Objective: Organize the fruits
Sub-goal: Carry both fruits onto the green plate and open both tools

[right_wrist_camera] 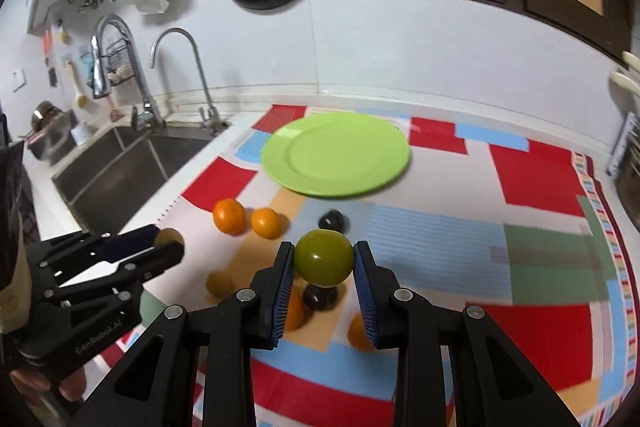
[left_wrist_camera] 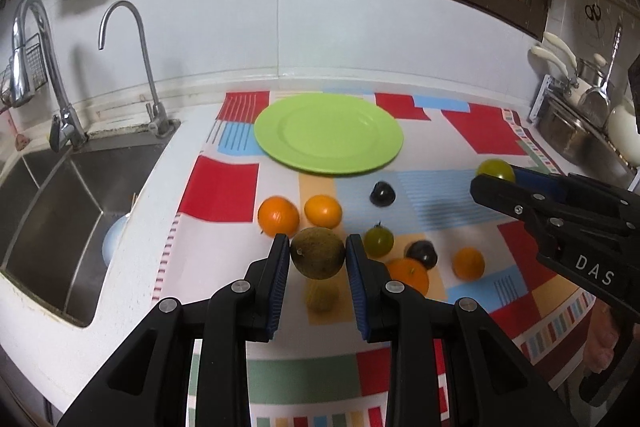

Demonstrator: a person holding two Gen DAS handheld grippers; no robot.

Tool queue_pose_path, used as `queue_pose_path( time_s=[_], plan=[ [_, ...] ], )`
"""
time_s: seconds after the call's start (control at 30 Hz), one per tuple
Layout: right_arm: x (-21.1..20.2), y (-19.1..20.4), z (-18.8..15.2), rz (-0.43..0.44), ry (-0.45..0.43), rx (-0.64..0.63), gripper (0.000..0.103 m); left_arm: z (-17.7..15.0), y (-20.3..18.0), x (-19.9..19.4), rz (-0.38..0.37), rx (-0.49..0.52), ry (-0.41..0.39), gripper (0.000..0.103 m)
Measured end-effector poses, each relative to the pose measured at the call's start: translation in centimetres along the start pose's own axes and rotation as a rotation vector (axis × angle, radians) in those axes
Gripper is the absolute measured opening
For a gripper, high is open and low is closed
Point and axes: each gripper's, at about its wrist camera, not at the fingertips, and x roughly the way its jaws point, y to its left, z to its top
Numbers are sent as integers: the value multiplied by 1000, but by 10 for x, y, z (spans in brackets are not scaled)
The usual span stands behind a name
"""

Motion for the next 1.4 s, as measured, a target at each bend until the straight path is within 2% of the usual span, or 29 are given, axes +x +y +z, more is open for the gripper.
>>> queue_pose_path(
  time_s=[0.37,0.5,0.63,0.87,1.07,1.27,1.4],
  plan=[
    [19,-1,43,20,-25,-12,31,54,9,27,-73,70,-8,29],
    [42,-7,60,18,7,-5,31,73,11,45,-99,117,11,29],
    [66,-14,69,22,46,19,31,87,12,72,-133,158,56,29],
    [109,-29,78,48,138,43,31,107,11,119,-174,155,158,29],
    [145,-47,81,55,218,58,31,112,11,154,-171,152,226,29],
    [165,-51,80,48,240,32,31,106,13,176,-160,152,259,29],
    [172,-52,80,52,237,29,31,102,15,179,-147,142,258,39]
  ],
)
